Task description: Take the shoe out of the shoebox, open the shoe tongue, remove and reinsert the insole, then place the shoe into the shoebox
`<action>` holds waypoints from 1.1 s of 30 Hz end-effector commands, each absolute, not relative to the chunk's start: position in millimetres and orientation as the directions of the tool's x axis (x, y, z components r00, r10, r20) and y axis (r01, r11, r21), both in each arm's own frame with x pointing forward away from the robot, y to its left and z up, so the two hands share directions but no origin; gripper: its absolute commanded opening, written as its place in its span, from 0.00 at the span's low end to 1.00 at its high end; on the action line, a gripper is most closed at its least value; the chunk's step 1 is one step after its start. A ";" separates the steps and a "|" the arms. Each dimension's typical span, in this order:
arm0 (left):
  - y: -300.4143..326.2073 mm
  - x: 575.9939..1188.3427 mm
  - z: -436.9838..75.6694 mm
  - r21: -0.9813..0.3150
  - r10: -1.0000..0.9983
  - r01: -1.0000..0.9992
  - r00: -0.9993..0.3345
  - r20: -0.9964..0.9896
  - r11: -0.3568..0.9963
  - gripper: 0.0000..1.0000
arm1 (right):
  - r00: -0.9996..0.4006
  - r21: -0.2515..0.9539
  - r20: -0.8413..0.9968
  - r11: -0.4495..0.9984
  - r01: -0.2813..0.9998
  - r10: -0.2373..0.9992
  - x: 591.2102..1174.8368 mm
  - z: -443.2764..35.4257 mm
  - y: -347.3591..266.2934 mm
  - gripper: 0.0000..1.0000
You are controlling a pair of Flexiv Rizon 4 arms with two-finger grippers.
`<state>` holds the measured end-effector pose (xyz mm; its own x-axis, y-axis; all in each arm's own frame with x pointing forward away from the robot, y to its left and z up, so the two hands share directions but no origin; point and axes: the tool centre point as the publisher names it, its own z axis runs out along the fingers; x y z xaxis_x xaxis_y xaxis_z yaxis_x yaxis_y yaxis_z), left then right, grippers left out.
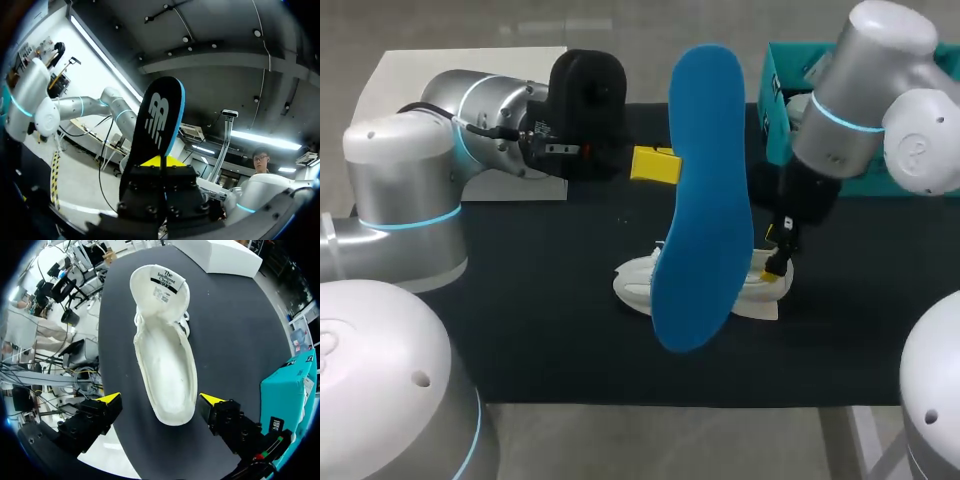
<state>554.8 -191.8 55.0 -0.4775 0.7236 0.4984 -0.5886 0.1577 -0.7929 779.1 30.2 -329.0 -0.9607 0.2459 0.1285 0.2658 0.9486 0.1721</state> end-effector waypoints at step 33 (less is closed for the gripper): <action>-192.8 554.8 54.4 -0.793 0.725 -0.589 -0.477 0.497 0.157 0.00 | -0.959 0.065 0.105 0.960 0.271 0.263 774.2 -317.7 28.1 1.00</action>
